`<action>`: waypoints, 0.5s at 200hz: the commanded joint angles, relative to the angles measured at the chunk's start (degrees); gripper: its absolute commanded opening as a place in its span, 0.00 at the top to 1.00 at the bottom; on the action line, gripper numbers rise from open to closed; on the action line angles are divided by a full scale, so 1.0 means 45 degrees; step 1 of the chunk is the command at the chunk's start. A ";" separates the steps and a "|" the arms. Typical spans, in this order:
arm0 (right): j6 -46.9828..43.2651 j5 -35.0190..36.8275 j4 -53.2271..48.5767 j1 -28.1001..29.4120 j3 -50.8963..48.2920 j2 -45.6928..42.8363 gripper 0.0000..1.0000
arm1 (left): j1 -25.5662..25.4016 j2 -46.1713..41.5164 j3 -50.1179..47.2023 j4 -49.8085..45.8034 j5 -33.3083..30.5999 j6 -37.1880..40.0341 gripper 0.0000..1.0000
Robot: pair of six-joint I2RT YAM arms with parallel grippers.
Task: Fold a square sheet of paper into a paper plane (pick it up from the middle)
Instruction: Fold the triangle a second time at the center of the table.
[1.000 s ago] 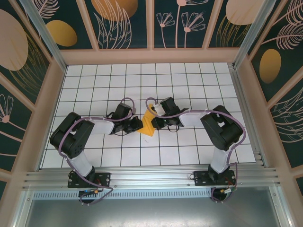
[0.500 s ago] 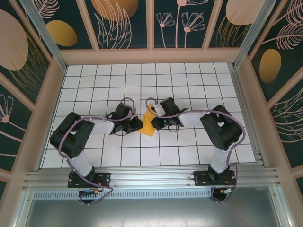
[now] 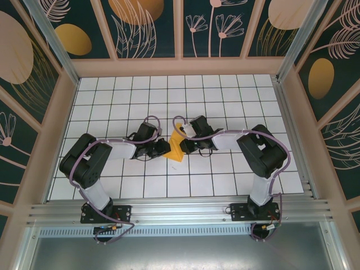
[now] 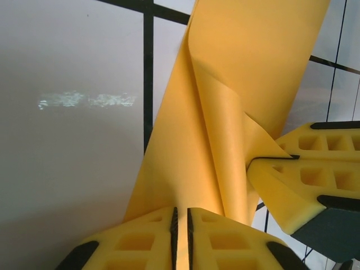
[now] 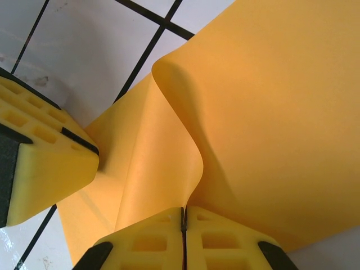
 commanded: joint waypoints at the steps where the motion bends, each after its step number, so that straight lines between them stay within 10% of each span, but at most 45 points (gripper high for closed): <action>1: -0.0026 0.0499 -0.0218 -0.0026 0.0162 0.0571 0.91 | 0.0030 -0.0262 0.0296 -0.1127 -0.0848 0.0371 0.81; 100: 0.0032 0.0537 -0.0236 0.0028 0.0101 0.0489 0.91 | 0.0032 -0.0705 0.1131 0.0679 0.0101 -0.1045 0.88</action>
